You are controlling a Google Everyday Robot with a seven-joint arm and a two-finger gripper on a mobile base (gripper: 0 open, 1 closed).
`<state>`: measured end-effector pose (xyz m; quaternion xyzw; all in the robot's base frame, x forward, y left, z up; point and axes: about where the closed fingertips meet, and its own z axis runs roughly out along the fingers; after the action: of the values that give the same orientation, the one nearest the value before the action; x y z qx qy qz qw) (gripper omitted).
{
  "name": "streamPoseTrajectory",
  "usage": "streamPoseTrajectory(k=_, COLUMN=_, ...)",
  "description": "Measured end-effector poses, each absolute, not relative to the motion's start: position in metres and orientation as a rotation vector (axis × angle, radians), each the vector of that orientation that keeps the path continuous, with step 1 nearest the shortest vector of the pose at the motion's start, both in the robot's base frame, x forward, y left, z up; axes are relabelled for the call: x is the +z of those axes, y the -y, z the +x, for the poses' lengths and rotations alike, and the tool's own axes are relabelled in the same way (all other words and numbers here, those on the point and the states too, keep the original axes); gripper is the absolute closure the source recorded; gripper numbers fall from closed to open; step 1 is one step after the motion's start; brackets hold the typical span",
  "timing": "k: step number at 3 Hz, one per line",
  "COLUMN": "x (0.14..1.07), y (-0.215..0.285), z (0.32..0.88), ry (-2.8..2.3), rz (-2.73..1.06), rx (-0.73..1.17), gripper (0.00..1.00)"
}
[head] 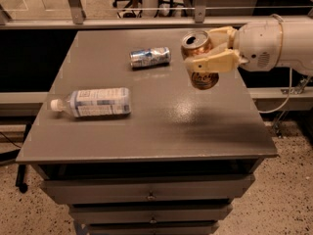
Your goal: Place orange can upright
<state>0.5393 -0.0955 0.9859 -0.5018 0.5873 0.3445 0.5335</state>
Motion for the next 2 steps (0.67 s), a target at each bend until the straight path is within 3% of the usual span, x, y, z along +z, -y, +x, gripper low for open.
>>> streamPoseTrajectory(k=2, x=0.9822, y=0.0952, z=0.5456, ry=-1.283, rz=-1.083, rx=0.959, gripper=1.0)
